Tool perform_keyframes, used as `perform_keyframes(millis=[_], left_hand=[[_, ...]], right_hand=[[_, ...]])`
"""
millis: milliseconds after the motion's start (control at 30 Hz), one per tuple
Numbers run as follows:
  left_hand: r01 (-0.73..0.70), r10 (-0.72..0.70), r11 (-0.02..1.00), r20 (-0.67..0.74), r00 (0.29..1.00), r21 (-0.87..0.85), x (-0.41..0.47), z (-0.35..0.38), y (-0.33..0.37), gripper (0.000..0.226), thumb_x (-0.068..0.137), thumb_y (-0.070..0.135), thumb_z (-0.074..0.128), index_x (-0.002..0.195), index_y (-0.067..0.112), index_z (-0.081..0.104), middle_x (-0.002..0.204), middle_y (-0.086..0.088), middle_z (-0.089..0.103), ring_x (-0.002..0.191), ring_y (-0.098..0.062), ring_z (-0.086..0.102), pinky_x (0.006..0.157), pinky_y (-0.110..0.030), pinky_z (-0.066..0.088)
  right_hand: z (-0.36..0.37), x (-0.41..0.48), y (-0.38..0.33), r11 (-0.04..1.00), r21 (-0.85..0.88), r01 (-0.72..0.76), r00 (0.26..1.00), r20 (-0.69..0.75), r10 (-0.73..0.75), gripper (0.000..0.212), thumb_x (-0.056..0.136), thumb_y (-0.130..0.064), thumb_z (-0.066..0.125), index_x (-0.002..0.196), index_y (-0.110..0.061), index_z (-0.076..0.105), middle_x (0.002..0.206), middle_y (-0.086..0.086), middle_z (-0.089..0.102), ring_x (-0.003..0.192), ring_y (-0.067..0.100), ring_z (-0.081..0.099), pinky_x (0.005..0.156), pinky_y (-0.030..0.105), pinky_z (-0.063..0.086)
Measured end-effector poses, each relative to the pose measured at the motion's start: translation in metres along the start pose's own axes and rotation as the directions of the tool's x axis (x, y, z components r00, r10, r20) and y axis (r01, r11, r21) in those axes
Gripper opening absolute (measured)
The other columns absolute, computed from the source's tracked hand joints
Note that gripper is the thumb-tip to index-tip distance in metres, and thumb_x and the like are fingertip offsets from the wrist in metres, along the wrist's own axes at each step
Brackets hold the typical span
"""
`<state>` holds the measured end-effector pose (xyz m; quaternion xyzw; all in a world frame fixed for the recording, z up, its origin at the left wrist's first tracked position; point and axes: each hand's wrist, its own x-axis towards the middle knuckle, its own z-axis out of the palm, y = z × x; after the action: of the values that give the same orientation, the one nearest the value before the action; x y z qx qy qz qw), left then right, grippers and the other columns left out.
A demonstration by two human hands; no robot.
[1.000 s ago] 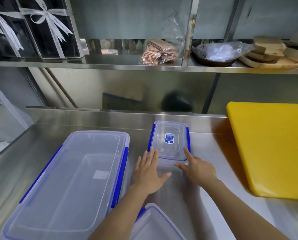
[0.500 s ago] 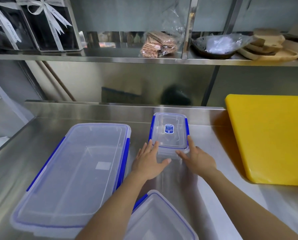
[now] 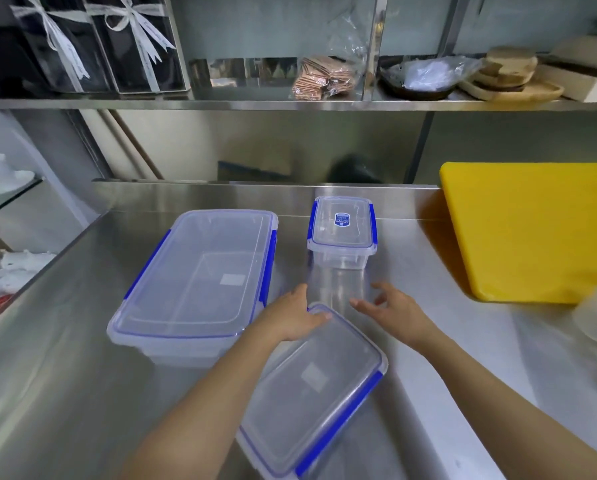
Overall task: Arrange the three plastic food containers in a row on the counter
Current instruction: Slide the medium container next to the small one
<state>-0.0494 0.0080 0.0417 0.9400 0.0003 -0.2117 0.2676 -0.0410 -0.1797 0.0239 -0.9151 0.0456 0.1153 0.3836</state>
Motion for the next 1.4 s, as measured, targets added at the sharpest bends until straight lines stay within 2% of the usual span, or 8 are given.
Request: perform_keyframes(millis=[233, 433, 567, 767, 933, 1033, 1233, 1400], left_hand=[[0.119, -0.118, 0.992, -0.034, 0.992, 0.045, -0.019, 0.012, -0.003, 0.06, 0.087, 0.049, 0.053, 0.132, 0.01, 0.044, 0.134, -0.011, 0.054, 0.117, -0.03, 0.054, 0.094, -0.036, 0.043], [0.195, -0.197, 0.951, 0.015, 0.98, -0.241, -0.028, 0.024, -0.015, 0.066, 0.091, 0.049, 0.047, 0.139, 0.004, 0.036, 0.145, -0.013, 0.044, 0.129, -0.03, 0.045, 0.1, -0.034, 0.037], [0.227, -0.326, 0.821, -0.103, 0.94, -0.523, -0.033, 0.045, -0.016, 0.067, 0.091, 0.045, 0.049, 0.137, 0.0, 0.031, 0.143, -0.017, 0.044, 0.128, -0.033, 0.045, 0.104, -0.037, 0.038], [0.251, -0.388, 0.492, 0.048, 0.921, -0.834, -0.044, 0.052, -0.026, 0.107, 0.075, 0.05, 0.07, 0.146, 0.01, 0.0, 0.143, -0.011, 0.043, 0.126, -0.033, 0.047, 0.102, -0.05, 0.04], [0.305, -0.141, 0.724, 0.301, 0.943, -0.619, -0.075, 0.054, -0.029, 0.054, 0.076, 0.031, 0.076, 0.121, 0.014, 0.051, 0.117, -0.007, 0.063, 0.104, -0.03, 0.061, 0.088, -0.055, 0.053], [0.181, -0.09, 0.71, 0.168, 0.982, -0.681, -0.07, 0.062, -0.017, 0.046, 0.081, 0.016, 0.072, 0.119, 0.01, 0.047, 0.113, -0.008, 0.066, 0.1, -0.025, 0.065, 0.087, -0.047, 0.055], [-0.091, -0.044, 0.732, -0.18, 0.983, -0.675, -0.05, 0.076, 0.023, 0.036, 0.086, 0.021, 0.065, 0.106, 0.017, 0.035, 0.105, 0.0, 0.056, 0.091, -0.016, 0.059, 0.083, -0.034, 0.051], [-0.155, 0.001, 0.693, -0.214, 0.977, -0.704, -0.013, 0.088, 0.064, 0.036, 0.083, 0.02, 0.067, 0.105, 0.021, 0.039, 0.112, -0.003, 0.057, 0.091, -0.015, 0.06, 0.077, -0.03, 0.051]], right_hand=[[0.012, -0.038, 0.003, 0.999, -0.026, 0.043, 0.981, 0.192, -0.037, 0.062, 0.082, -0.049, 0.06, 0.133, -0.016, 0.044, 0.117, 0.006, 0.057, 0.099, 0.019, 0.055, 0.088, 0.032, 0.046], [0.026, -0.051, 0.019, 0.986, -0.156, -0.057, 0.998, 0.03, 0.063, 0.038, 0.09, -0.05, 0.044, 0.094, -0.014, 0.052, 0.098, 0.011, 0.063, 0.089, 0.029, 0.06, 0.075, 0.037, 0.046], [0.032, -0.06, 0.022, 0.99, -0.046, -0.133, 0.98, -0.158, 0.124, 0.06, 0.09, -0.054, 0.039, 0.13, -0.009, 0.037, 0.117, 0.015, 0.061, 0.105, 0.035, 0.058, 0.086, 0.043, 0.046], [0.025, -0.074, 0.034, 0.973, 0.193, -0.128, 0.992, 0.026, 0.125, 0.076, 0.081, -0.051, 0.06, 0.14, -0.019, 0.026, 0.13, 0.006, 0.051, 0.101, 0.022, 0.056, 0.087, 0.035, 0.05], [0.02, -0.081, 0.043, 0.965, 0.244, -0.092, 0.993, 0.088, 0.072, 0.055, 0.085, -0.04, 0.061, 0.13, -0.021, 0.035, 0.11, -0.002, 0.054, 0.082, 0.011, 0.059, 0.074, 0.024, 0.05], [0.021, -0.084, 0.046, 0.934, 0.352, -0.063, 0.996, -0.041, 0.083, 0.038, 0.085, -0.036, 0.061, 0.113, -0.02, 0.041, 0.1, 0.001, 0.057, 0.074, 0.009, 0.059, 0.057, 0.016, 0.047], [-0.001, -0.079, 0.055, 0.885, 0.464, -0.047, 0.945, -0.265, 0.189, 0.039, 0.085, -0.033, 0.063, 0.108, -0.012, 0.04, 0.081, -0.002, 0.052, 0.069, 0.009, 0.055, 0.052, 0.017, 0.041], [-0.038, -0.055, 0.073, 0.868, 0.491, -0.074, 0.914, -0.315, 0.256, 0.037, 0.086, -0.033, 0.061, 0.106, -0.015, 0.036, 0.083, -0.003, 0.05, 0.068, 0.009, 0.053, 0.052, 0.018, 0.041]])
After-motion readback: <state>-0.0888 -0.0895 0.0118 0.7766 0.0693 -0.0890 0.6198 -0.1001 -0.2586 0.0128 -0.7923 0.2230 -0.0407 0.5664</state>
